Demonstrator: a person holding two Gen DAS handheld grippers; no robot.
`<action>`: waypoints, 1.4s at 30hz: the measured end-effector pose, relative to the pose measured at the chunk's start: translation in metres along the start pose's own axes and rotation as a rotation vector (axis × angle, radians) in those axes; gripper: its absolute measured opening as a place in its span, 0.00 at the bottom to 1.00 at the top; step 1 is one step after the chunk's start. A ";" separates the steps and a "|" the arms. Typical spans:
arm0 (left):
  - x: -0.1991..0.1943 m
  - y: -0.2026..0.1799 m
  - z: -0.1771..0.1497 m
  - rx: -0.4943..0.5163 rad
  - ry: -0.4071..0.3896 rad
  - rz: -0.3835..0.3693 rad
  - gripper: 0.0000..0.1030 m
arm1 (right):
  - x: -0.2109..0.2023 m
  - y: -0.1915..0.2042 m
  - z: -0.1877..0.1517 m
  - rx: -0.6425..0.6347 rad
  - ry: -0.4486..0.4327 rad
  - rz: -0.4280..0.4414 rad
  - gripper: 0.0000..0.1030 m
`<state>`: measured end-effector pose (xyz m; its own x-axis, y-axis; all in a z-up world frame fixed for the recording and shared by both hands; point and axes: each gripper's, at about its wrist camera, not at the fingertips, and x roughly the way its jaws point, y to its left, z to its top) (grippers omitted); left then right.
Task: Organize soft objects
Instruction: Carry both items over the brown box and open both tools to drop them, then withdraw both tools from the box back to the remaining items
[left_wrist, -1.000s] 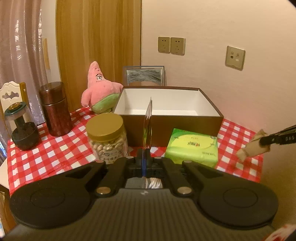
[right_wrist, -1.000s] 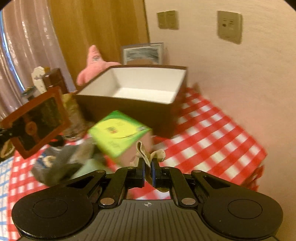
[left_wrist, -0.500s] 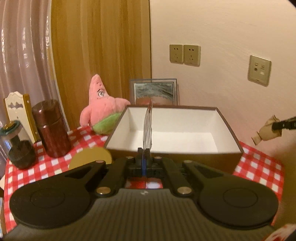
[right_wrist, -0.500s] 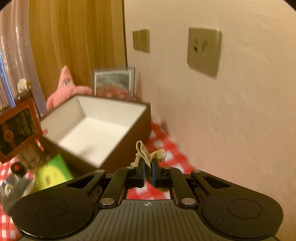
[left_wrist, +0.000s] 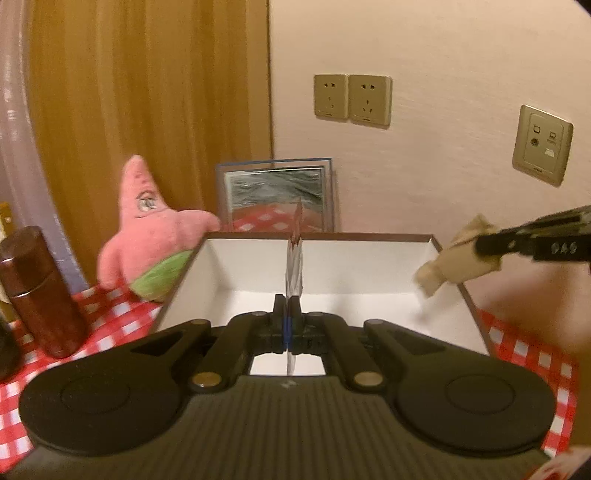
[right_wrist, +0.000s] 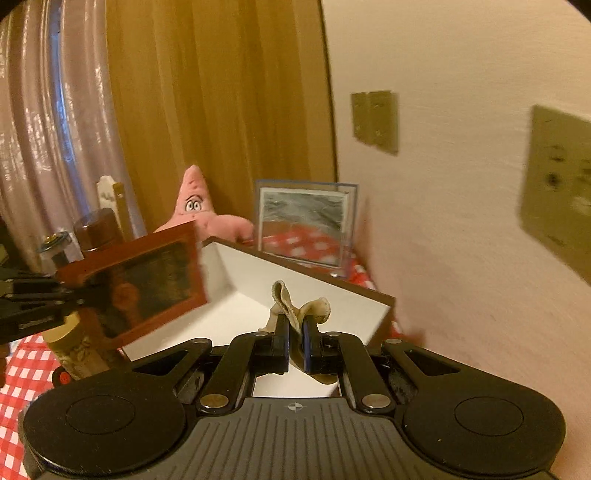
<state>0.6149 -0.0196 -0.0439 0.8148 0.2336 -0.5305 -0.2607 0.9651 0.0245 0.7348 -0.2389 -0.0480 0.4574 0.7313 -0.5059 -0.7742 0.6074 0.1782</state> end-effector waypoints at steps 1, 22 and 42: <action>0.008 -0.002 0.003 -0.009 0.005 -0.014 0.01 | 0.006 -0.001 0.001 -0.001 0.004 0.010 0.07; -0.001 0.033 -0.008 -0.111 0.153 0.049 0.29 | 0.048 -0.013 0.017 0.087 -0.020 0.075 0.52; -0.145 0.055 -0.093 -0.282 0.267 0.097 0.29 | -0.058 0.018 -0.061 0.170 0.075 0.084 0.53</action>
<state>0.4342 -0.0111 -0.0449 0.6260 0.2468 -0.7397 -0.4917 0.8612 -0.1287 0.6676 -0.2891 -0.0670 0.3553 0.7606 -0.5434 -0.7203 0.5933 0.3594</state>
